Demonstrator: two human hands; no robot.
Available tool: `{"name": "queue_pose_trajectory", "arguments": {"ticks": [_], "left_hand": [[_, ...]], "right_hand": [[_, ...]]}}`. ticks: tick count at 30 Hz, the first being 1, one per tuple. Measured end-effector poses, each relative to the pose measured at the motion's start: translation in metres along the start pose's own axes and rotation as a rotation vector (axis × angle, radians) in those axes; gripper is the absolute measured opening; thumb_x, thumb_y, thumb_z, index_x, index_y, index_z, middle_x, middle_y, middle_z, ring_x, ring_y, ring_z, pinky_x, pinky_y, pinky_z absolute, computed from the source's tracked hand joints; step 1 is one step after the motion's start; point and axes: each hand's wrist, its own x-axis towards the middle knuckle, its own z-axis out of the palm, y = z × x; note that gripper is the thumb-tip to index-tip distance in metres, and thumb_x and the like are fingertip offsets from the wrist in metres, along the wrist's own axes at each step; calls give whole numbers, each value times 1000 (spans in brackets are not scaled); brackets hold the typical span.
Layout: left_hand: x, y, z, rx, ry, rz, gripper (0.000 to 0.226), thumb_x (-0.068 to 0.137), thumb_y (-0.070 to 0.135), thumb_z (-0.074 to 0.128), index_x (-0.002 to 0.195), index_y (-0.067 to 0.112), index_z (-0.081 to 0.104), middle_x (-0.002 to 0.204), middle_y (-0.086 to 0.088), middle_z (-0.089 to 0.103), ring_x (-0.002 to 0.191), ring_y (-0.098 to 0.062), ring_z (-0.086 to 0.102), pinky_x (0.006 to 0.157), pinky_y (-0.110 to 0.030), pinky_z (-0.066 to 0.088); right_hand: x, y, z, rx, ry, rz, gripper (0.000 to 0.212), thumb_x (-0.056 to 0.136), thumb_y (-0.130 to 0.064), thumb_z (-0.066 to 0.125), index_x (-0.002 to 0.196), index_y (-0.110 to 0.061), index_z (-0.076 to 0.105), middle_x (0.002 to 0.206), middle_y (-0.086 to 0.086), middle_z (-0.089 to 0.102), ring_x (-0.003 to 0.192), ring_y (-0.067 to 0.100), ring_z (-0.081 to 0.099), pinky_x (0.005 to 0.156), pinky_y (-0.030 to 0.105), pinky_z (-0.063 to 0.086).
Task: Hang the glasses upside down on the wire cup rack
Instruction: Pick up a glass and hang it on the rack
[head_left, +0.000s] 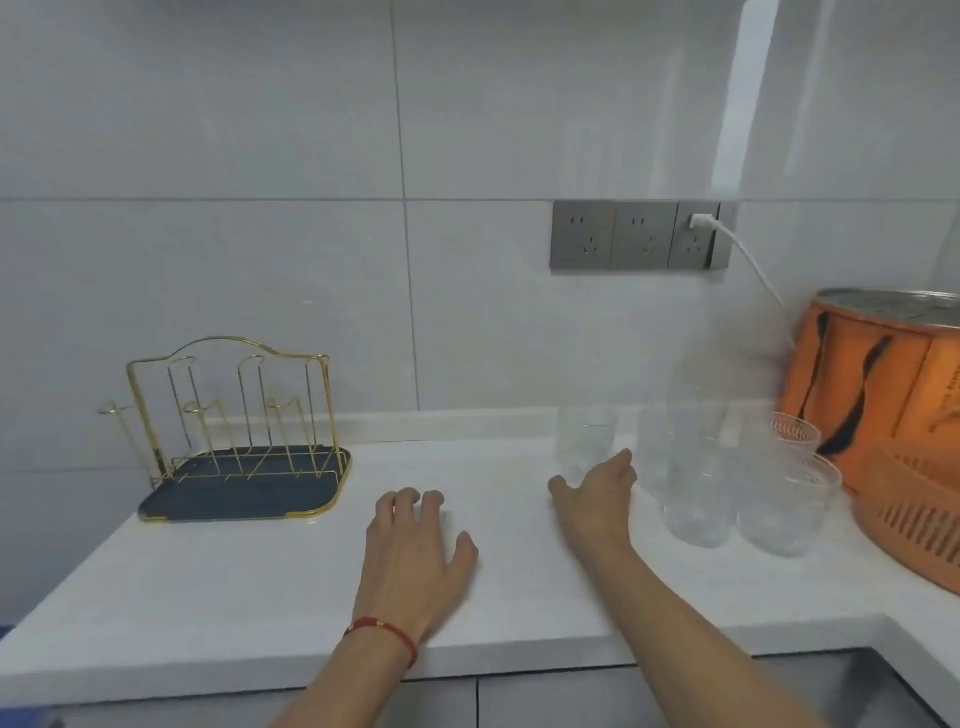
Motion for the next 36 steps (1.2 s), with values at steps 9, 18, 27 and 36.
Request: {"name": "queue_pose_trajectory", "arguments": {"ticks": [9,18,27,36], "left_hand": [[4,-7,10,-171,21,-10,56,83,50,50,130,20,47,135,-3,35,140,-18,17,101,-21,36],[2,-5,-20,-852,93,-233,80,77,63,67,145,37,32,134,18,45,119,-4,52,96,-27,48],[16,-44,-64,-1290,96,-441,68,66,48,80,127,23,62,129,-14,61,99,-20,71,77,-47,63],[11,-149,-82,-208,226,-354,35,92,41,54,122,24,61,124,2,61,118,-18,51,88,-29,46]], "right_hand": [[32,1,38,21,287,-36,81,76,-26,86,139,2,43,128,27,59,120,44,53,104,47,37],[-14,-9,44,132,-289,-635,79,65,-52,83,133,-45,45,122,-18,50,111,-7,54,78,12,45],[-68,-25,68,602,-874,-328,58,84,-68,71,137,-44,61,135,1,68,113,17,72,88,29,60],[-61,-100,77,576,-534,-173,33,90,-44,62,119,-28,66,130,4,65,69,12,79,101,56,56]]}}
